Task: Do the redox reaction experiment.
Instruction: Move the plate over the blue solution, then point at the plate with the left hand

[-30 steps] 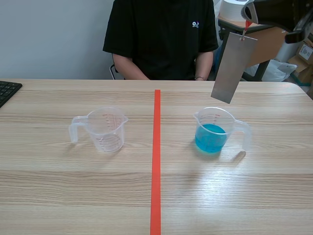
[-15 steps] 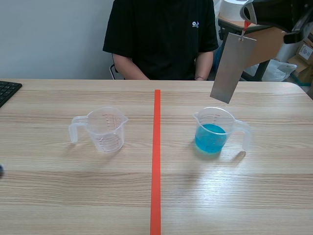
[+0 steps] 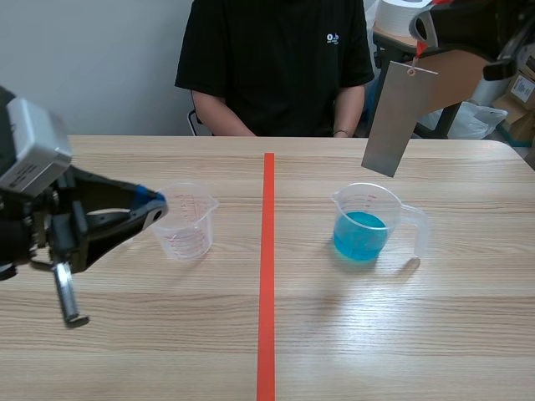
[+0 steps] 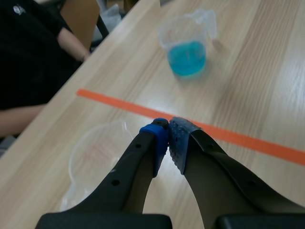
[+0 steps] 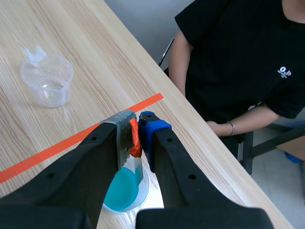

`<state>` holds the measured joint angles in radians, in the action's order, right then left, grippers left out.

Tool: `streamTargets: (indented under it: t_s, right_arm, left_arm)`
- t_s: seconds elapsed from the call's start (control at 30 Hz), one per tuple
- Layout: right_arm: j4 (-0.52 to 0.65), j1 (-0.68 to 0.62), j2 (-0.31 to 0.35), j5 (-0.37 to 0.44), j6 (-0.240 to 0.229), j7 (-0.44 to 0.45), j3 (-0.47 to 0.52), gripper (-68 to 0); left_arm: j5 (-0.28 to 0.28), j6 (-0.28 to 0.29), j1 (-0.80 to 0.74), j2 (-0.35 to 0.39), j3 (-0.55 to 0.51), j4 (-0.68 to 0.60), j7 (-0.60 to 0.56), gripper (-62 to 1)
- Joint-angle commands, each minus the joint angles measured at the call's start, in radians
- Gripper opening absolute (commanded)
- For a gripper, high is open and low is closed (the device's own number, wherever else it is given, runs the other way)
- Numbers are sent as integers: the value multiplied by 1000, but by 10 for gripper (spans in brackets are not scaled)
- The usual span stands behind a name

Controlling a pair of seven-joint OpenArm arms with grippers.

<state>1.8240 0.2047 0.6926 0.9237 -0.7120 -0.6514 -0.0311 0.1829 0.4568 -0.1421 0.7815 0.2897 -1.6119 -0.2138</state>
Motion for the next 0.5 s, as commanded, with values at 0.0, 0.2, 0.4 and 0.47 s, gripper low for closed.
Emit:
streamTargets:
  t_s: [0.0,0.2,0.4,0.47]
  right_arm:
    - [1,6,11,3,4,18,10,-660]
    - [1,6,11,3,4,19,10,-660]
    - [1,6,11,3,4,19,10,-660]
    - [1,6,11,3,4,19,10,-660]
  left_arm:
    - [2,-1,49,-40,17,-6,14,-562]
    - [-111,-29,218,-184,163,23,85,-562]
    - [-232,-55,322,-339,254,131,99,-562]
    - [-264,-55,352,-392,268,187,99,-562]
